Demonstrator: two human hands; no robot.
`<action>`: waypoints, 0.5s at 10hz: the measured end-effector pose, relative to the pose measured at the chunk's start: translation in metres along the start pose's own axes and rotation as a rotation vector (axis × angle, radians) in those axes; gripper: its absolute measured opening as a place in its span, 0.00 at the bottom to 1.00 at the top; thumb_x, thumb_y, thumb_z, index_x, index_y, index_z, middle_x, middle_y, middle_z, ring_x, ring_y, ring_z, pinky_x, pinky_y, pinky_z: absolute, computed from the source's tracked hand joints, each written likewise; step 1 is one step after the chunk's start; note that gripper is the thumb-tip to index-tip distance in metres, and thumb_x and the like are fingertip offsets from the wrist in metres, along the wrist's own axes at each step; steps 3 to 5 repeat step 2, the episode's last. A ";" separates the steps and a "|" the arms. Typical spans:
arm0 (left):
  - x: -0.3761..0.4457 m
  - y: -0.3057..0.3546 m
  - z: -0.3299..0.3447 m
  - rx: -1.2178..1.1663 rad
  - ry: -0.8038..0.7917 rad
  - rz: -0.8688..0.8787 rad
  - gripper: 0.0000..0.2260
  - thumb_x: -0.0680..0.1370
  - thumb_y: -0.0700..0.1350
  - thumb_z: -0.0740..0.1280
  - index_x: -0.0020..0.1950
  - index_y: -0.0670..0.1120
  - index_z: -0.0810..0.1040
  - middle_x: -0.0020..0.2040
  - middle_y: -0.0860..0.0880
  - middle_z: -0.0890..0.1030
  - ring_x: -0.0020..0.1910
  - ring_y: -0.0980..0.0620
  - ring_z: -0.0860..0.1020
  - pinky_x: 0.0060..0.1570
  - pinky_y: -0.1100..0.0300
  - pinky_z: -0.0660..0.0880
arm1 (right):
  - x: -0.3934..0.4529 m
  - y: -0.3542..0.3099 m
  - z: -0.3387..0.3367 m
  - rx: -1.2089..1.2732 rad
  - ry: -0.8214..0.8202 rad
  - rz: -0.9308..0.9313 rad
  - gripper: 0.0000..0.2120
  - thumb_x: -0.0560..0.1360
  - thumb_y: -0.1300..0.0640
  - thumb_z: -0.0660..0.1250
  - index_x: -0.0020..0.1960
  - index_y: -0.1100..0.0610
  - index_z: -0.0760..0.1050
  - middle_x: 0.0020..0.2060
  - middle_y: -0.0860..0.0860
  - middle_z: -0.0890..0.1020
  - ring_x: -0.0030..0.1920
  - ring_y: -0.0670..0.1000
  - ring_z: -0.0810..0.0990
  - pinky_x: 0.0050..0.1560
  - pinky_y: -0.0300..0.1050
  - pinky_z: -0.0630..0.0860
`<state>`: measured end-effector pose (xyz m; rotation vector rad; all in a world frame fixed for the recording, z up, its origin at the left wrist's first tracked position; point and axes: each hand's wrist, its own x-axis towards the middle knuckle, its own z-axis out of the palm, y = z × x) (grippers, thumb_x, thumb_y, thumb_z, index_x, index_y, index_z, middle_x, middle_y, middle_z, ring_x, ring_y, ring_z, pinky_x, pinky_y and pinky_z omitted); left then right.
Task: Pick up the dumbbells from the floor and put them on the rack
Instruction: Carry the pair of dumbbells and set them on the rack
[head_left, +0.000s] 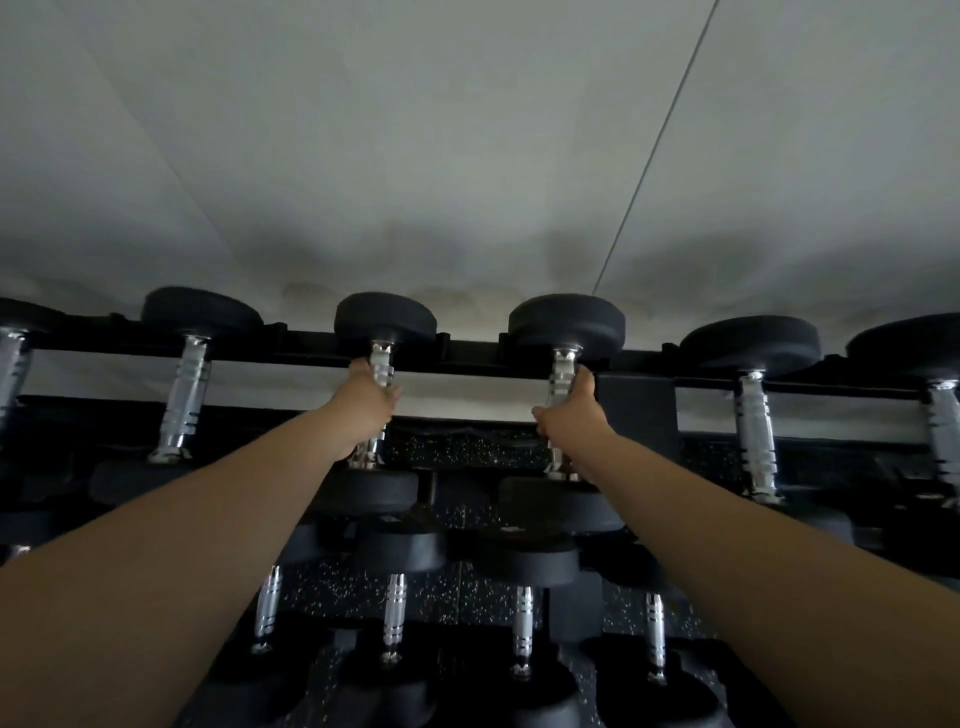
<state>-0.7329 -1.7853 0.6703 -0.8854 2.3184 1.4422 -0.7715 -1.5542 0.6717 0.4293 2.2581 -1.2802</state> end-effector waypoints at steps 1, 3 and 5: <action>-0.013 0.001 -0.009 0.039 -0.033 0.026 0.21 0.80 0.42 0.61 0.71 0.45 0.61 0.56 0.45 0.74 0.52 0.48 0.73 0.50 0.55 0.70 | -0.006 -0.004 -0.007 -0.031 -0.051 -0.006 0.36 0.76 0.62 0.65 0.75 0.52 0.47 0.62 0.60 0.73 0.53 0.59 0.79 0.53 0.51 0.76; -0.031 0.006 -0.022 0.094 -0.039 0.070 0.25 0.79 0.44 0.62 0.75 0.47 0.58 0.57 0.44 0.76 0.51 0.49 0.75 0.46 0.58 0.71 | -0.021 -0.005 -0.013 -0.097 -0.078 -0.036 0.39 0.75 0.60 0.67 0.76 0.54 0.46 0.57 0.59 0.74 0.53 0.57 0.76 0.49 0.48 0.72; -0.031 0.006 -0.022 0.094 -0.039 0.070 0.25 0.79 0.44 0.62 0.75 0.47 0.58 0.57 0.44 0.76 0.51 0.49 0.75 0.46 0.58 0.71 | -0.021 -0.005 -0.013 -0.097 -0.078 -0.036 0.39 0.75 0.60 0.67 0.76 0.54 0.46 0.57 0.59 0.74 0.53 0.57 0.76 0.49 0.48 0.72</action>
